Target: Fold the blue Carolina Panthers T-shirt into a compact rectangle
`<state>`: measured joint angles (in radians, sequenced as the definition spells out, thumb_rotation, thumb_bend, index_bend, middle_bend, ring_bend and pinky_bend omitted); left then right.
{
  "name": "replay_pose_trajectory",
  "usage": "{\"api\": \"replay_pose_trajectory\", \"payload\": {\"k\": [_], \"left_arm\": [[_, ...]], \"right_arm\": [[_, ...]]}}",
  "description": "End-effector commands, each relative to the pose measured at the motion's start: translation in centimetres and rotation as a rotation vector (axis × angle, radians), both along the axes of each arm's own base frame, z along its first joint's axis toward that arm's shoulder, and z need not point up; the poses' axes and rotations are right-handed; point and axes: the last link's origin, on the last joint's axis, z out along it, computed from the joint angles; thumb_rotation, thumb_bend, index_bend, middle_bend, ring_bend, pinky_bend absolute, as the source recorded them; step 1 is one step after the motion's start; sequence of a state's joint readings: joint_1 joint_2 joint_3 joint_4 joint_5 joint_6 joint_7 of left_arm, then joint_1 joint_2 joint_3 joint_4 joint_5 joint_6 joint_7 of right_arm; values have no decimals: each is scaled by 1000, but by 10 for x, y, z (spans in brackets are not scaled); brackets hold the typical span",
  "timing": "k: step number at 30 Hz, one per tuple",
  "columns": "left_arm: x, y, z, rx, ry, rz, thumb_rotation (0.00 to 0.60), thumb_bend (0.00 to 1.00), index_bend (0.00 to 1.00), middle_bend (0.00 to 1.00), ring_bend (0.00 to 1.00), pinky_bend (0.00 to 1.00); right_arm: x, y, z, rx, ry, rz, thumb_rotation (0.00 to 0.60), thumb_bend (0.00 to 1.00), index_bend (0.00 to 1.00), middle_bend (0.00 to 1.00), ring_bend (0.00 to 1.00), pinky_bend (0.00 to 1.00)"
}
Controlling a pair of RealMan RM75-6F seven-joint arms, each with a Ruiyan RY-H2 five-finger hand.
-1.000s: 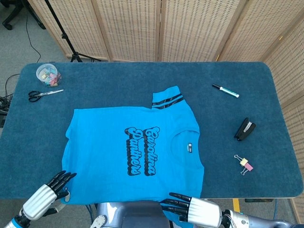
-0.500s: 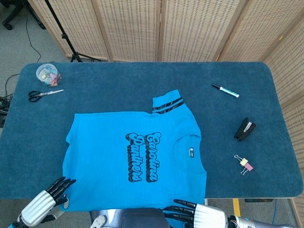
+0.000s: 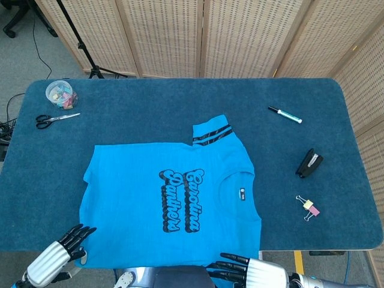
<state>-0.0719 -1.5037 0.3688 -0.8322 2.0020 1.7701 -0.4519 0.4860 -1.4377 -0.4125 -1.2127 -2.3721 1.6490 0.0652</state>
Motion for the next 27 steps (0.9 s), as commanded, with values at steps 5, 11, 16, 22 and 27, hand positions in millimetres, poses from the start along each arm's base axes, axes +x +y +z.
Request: {"api": "replay_pose_trajectory", "payload": {"k": [5,11,16,22,27], "left_arm": [[5,18,-1,43,-12,-3,600,614,730,0,0,0],[15,54,9,152,-25,7,600,614,731,0,0,0],[27,87,19,214,-19,48,600,614,731,0,0,0],[53,133,30,264,-46,114,600,614,731,0,0,0],[75,170,35,292,-37,172,600,615,731,0,0,0]], "right_arm": [[5,-13,4,-30,-23,-42,600,414,681,160,0,66],[12,-43,17,-103,-70,-131,600,414,681,160,0,66],[24,-74,29,-147,-133,-227,600,414,681,160,0,66],[49,-117,45,-171,-223,-348,600,414,683,160,0,66],[71,-155,49,-172,-262,-438,600,414,683,166,0,66]]}}
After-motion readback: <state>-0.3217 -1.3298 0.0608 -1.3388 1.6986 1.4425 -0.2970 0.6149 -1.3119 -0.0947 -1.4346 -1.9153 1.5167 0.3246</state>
